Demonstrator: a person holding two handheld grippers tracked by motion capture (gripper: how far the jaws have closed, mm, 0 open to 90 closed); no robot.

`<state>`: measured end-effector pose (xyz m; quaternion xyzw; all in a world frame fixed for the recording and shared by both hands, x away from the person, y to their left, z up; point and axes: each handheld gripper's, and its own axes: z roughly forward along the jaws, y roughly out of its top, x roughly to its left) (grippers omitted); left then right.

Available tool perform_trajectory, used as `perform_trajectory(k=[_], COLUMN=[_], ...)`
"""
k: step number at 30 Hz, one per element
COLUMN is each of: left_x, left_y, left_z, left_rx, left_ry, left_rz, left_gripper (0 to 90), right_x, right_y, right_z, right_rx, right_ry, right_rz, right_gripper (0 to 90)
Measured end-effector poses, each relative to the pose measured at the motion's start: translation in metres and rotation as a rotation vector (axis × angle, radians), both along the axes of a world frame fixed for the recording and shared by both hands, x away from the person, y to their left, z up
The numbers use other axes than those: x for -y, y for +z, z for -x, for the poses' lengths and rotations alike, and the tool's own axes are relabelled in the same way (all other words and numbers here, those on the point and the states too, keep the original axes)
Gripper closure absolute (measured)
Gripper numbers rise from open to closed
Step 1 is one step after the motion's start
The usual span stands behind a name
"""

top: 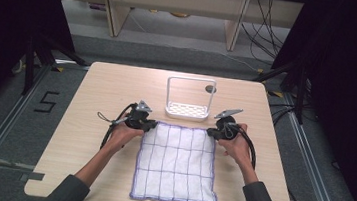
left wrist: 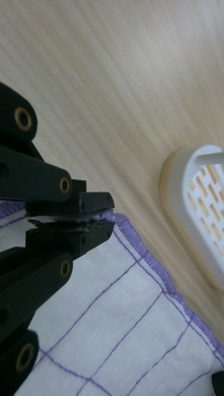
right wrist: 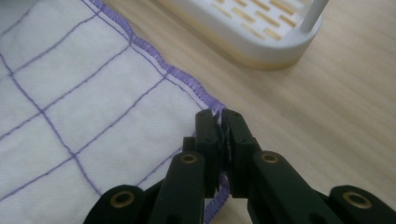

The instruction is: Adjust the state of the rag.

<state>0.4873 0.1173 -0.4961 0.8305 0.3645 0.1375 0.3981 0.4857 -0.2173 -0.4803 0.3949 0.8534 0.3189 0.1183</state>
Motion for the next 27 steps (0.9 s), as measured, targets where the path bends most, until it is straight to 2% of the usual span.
perform_trajectory(k=[1, 2, 3, 4, 6, 7, 8, 9, 10, 11, 12, 13, 15, 16, 17, 18, 19, 20, 21, 22, 25, 26, 27], left_x=[0.0, -0.003, -0.004, -0.005, -0.008, -0.009, -0.01, -0.01, -0.013, -0.013, -0.014, -0.015, -0.018, -0.018, -0.021, -0.021, -0.021, -0.022, -0.022, -0.022, -0.023, -0.024, -0.024], left_y=[0.0, 0.005, 0.008, 0.01, 0.017, 0.02, 0.024, 0.024, 0.03, 0.03, 0.034, 0.039, 0.042, 0.042, 0.043, 0.043, 0.043, 0.044, 0.044, 0.045, 0.046, 0.047, 0.047], left_z=[0.0, -0.002, -0.003, -0.003, -0.003, -0.001, 0.002, 0.002, 0.011, 0.011, 0.018, 0.029, 0.042, 0.042, 0.055, 0.055, 0.06, 0.071, 0.076, 0.08, 0.088, 0.095, 0.099], left_rx=[0.0, 0.006, 0.012, 0.016, 0.037, 0.045, 0.057, 0.057, 0.081, 0.081, 0.095, 0.119, 0.141, 0.141, 0.155, 0.155, 0.158, 0.166, 0.17, 0.176, 0.189, 0.191, 0.194], left_ry=[0.0, -0.003, 0.003, 0.006, 0.009, 0.005, -0.004, -0.004, -0.016, -0.016, -0.029, -0.043, -0.061, -0.061, -0.07, -0.07, -0.07, -0.081, -0.079, -0.083, -0.087, -0.095, -0.1], left_rz=[0.0, 0.014, 0.032, 0.041, 0.047, 0.056, 0.054, 0.054, 0.053, 0.053, 0.055, 0.055, 0.048, 0.048, 0.045, 0.045, 0.057, 0.061, 0.058, 0.057, 0.066, 0.063, 0.06], left_gripper=[84.5, 84.5, 84.4, 84.4, 84.3, 84.3, 84.3, 84.2, 84.2, 84.2, 84.2, 84.2, 84.2, 84.1, 84.1, 84.1, 84.1, 84.1, 84.1, 84.2, 84.1, 84.1, 84.1], right_x=[0.001, 0.001, 0.001, 0.001, 0.001, 0.001, 0.001, 0.001, 0.001, 0.001, 0.001, 0.001, 0.004, 0.004, 0.006, 0.006, 0.007, 0.008, 0.007, 0.007, 0.007, 0.008, 0.009], right_y=[0.005, 0.007, 0.013, 0.016, 0.025, 0.029, 0.034, 0.034, 0.044, 0.044, 0.047, 0.052, 0.055, 0.055, 0.059, 0.059, 0.06, 0.062, 0.061, 0.061, 0.06, 0.06, 0.06], right_z=[0.0, 0.0, 0.0, -0.001, 0.0, 0.001, 0.004, 0.004, 0.013, 0.013, 0.016, 0.029, 0.039, 0.039, 0.053, 0.053, 0.06, 0.07, 0.075, 0.079, 0.09, 0.097, 0.1], right_rx=[0.001, 0.021, 0.017, 0.038, 0.053, 0.075, 0.082, 0.082, 0.099, 0.099, 0.114, 0.125, 0.173, 0.173, 0.161, 0.161, 0.175, 0.19, 0.188, 0.191, 0.207, 0.202, 0.219], right_ry=[-0.003, -0.001, -0.001, 0.002, 0.003, 0.014, 0.02, 0.02, 0.045, 0.045, 0.058, 0.077, 0.099, 0.099, 0.111, 0.111, 0.123, 0.132, 0.13, 0.15, 0.143, 0.151, 0.154], right_rz=[-0.002, -0.001, -0.012, -0.01, -0.023, -0.025, -0.043, -0.043, -0.031, -0.031, -0.028, -0.035, -0.049, -0.049, -0.067, -0.067, -0.077, -0.078, -0.082, -0.084, -0.085, -0.088, -0.087], right_gripper=[86.1, 86.1, 86.2, 86.1, 86.1, 86.1, 86.2, 86.2, 86.2, 86.2, 86.2, 86.2, 86.2, 86.2, 86.1, 86.1, 86.2, 86.2, 86.2, 86.1, 86.2, 86.1, 86.1])
